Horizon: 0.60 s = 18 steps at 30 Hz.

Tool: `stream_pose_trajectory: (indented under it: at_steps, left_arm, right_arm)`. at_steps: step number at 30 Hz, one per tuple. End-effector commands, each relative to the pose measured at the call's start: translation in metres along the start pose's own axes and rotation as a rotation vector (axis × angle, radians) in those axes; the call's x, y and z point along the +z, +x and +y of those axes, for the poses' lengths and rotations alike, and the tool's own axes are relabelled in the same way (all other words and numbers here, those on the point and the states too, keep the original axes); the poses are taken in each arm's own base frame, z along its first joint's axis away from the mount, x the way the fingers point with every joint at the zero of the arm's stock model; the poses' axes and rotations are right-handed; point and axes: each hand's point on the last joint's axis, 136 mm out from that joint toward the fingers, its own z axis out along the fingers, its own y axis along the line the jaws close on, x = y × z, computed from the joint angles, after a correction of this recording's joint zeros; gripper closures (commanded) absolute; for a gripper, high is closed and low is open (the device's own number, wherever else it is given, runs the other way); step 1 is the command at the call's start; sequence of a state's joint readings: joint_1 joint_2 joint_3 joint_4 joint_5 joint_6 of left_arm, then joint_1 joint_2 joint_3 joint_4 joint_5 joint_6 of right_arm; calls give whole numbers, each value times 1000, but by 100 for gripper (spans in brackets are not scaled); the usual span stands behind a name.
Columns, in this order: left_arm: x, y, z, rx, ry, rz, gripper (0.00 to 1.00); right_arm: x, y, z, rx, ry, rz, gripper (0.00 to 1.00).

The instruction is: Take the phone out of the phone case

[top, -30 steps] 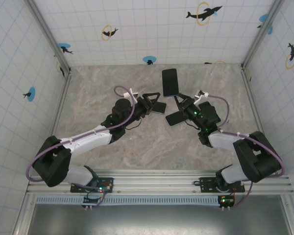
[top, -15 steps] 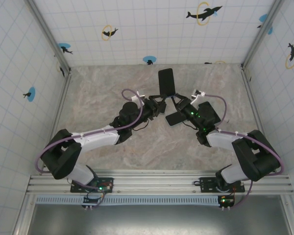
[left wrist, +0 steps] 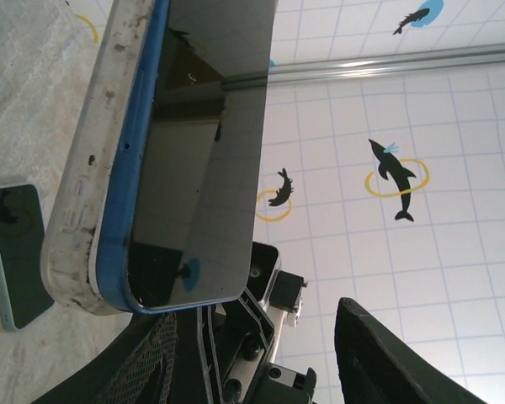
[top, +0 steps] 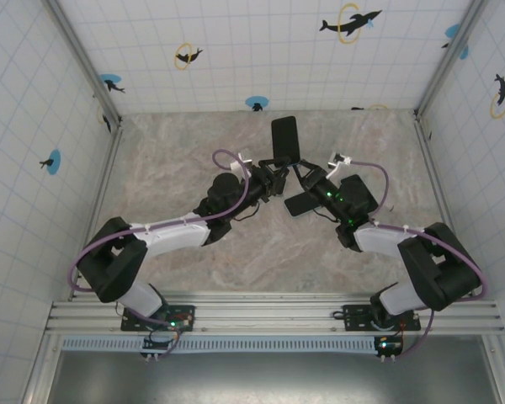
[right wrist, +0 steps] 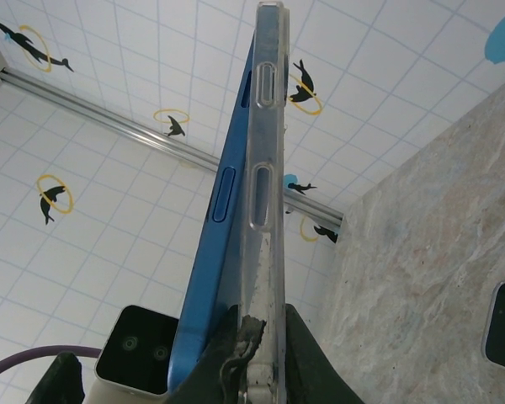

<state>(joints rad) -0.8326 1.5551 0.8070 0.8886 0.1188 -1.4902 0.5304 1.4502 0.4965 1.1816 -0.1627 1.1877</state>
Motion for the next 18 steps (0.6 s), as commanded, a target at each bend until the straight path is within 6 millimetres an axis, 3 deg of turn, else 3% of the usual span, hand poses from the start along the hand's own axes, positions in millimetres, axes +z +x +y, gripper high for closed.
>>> stream_pose_trajectory:
  at_steps: [1,8,18]
  left_arm:
    - [6,-8,-27,1,92,-38,48]
    - [7,-23,-26,-7,91,-119,52]
    - [20,-28,-45,-17,178,-140,69]
  right_arm:
    - [5,-10,46,-51,-161,-34,95]
    - [-1,-9,52,-56,-193,-67,95]
    - [-10,-7,45,-62,-181,-109,95]
